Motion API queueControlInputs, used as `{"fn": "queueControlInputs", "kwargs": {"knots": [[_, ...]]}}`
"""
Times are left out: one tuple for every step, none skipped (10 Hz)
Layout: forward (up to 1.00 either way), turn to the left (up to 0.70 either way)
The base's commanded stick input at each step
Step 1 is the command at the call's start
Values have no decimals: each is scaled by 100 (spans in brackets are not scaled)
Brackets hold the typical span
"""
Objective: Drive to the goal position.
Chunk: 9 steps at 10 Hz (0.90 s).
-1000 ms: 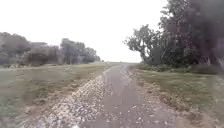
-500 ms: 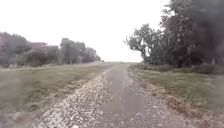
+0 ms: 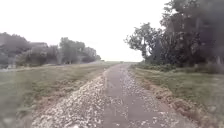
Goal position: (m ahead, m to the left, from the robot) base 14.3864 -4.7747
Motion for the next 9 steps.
{"fn": "queueControlInputs", "kwargs": {"knots": [[45, -27], [45, -27], [45, -18], [45, -9], [45, -1], [45, 0], [45, 0], [45, 0], [45, 0]]}}
